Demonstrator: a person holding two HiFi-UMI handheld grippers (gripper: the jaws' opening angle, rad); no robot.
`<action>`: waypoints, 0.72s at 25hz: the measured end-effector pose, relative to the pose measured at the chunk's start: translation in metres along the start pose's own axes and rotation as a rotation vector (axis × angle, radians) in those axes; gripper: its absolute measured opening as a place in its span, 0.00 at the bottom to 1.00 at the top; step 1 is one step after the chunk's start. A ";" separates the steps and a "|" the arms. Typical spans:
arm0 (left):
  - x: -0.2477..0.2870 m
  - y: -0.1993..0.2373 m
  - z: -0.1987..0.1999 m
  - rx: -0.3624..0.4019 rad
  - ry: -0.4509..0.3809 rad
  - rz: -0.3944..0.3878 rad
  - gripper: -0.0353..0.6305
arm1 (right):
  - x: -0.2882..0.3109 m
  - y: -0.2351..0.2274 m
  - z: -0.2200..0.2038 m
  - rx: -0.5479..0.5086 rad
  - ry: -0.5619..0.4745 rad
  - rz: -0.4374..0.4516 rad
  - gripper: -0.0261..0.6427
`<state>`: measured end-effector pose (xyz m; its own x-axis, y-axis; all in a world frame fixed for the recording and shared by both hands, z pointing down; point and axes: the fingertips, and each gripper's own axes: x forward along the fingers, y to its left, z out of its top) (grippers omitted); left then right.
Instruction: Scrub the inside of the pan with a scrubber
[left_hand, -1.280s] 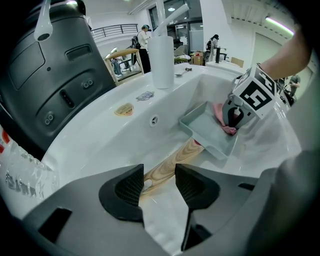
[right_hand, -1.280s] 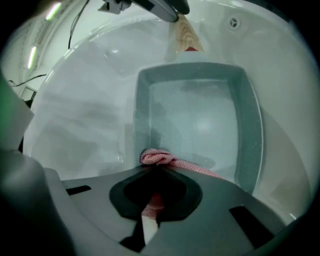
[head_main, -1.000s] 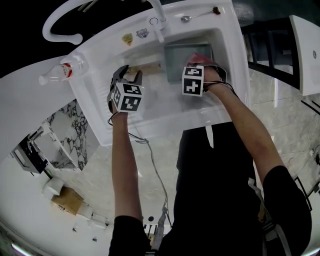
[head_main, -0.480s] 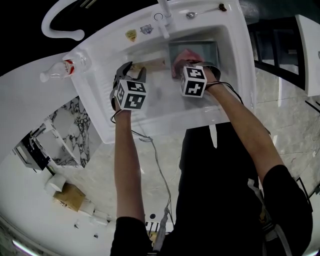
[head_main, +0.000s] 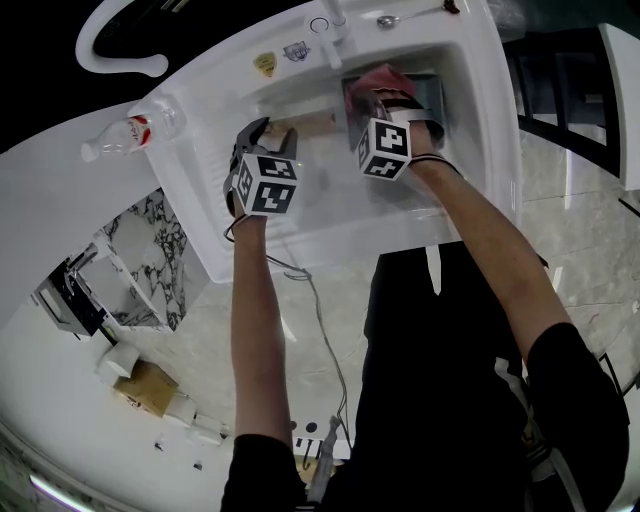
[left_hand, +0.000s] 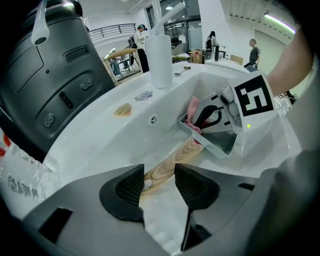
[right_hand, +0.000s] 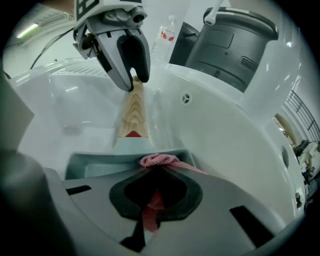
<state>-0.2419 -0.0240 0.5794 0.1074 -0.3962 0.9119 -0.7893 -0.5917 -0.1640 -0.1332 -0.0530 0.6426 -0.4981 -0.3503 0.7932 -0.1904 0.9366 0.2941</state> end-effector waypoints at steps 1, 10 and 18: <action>0.000 0.000 0.000 -0.001 0.002 -0.001 0.35 | 0.001 -0.005 -0.001 0.005 0.005 -0.018 0.08; 0.001 0.001 0.000 -0.005 0.015 -0.002 0.35 | -0.010 -0.015 -0.030 0.094 0.055 0.017 0.08; 0.000 0.001 -0.001 -0.008 0.014 0.005 0.35 | -0.030 0.052 -0.023 0.050 0.006 0.331 0.08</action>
<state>-0.2427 -0.0238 0.5801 0.0951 -0.3889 0.9163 -0.7948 -0.5840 -0.1653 -0.1088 0.0067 0.6464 -0.5347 -0.0266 0.8446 -0.0606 0.9981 -0.0069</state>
